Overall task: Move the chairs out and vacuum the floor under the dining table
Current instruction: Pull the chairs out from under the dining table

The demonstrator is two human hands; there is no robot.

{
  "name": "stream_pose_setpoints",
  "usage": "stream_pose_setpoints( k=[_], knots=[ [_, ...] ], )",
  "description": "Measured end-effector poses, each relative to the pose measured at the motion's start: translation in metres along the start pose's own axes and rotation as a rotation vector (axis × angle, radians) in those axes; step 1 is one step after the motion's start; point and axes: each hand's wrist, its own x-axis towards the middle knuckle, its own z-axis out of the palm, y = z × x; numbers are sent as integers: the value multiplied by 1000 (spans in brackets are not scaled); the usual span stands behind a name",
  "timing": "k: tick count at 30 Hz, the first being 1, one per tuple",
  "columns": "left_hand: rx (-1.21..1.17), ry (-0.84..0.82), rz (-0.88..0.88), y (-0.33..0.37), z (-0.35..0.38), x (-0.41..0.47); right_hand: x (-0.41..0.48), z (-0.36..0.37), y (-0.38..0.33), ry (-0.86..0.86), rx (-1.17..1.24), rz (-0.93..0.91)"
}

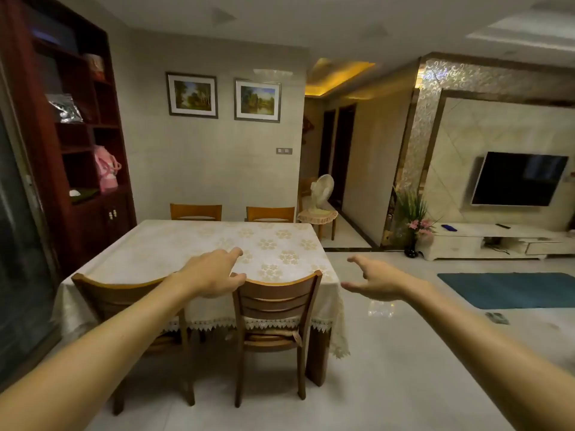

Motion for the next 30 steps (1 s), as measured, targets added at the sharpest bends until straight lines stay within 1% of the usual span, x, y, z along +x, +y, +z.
stream_pose_setpoints(
  k=[4, 8, 14, 18, 23, 30],
  knots=[
    [18, -14, -31, -7, 17, 20, 30, 17, 8, -29, 20, 38],
    [25, -40, -38, -21, 48, 55, 83, 42, 13, -52, 13, 23],
    [43, -68, -4, -57, 104, 141, 176, 77, 28, -63, 1, -22],
    [26, -167, 19, -76, 136, 200, 227, 95, 41, -119, 53, -16],
    [-7, -203, 16, -94, 172, 255, 282, 115, 58, -173, 57, -13],
    [-35, -311, -20, -120, 234, 327, 378, 142, 90, -261, 106, 5]
  ],
)
